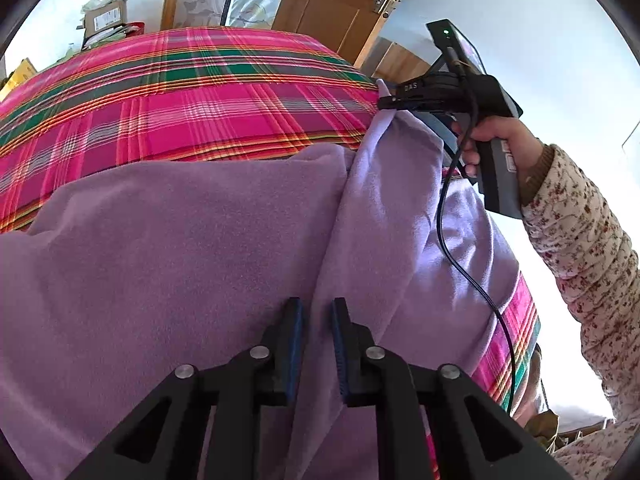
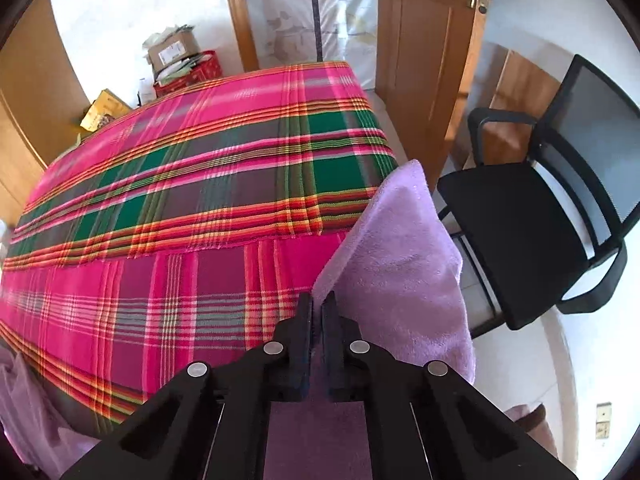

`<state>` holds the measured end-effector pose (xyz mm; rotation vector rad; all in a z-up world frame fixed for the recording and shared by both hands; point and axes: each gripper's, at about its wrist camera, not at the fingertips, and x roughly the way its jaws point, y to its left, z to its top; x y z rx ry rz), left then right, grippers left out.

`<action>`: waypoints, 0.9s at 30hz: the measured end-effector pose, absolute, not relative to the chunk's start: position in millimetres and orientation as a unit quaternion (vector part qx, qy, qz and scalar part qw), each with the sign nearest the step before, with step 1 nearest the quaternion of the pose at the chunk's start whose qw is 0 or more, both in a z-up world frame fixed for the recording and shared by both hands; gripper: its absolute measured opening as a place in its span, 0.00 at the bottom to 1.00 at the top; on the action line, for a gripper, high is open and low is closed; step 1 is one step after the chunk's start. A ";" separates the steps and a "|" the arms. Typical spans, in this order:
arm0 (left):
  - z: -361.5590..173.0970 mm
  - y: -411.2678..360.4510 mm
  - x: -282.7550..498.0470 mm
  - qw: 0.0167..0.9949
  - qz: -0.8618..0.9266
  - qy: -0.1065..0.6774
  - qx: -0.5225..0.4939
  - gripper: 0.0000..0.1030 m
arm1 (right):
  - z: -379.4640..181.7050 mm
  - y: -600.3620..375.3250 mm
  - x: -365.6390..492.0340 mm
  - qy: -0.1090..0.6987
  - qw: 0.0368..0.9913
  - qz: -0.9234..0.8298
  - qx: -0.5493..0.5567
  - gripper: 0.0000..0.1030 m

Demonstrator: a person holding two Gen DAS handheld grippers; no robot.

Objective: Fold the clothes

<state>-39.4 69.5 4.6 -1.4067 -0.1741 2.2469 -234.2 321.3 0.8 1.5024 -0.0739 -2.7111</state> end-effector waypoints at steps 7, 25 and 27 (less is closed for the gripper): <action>4.7 72.2 -40.3 0.228 0.825 -0.058 -0.513 0.09 | 21.1 331.3 -214.2 -0.038 0.019 -0.888 0.458 0.04; 19.6 80.9 -25.9 0.210 0.848 -0.043 -0.486 0.04 | 64.0 373.0 -153.4 -0.096 0.019 -0.916 0.390 0.04; 21.2 81.8 -22.6 0.209 0.850 -0.038 -0.482 0.04 | 67.1 378.9 -144.7 -0.101 0.017 -0.918 0.384 0.04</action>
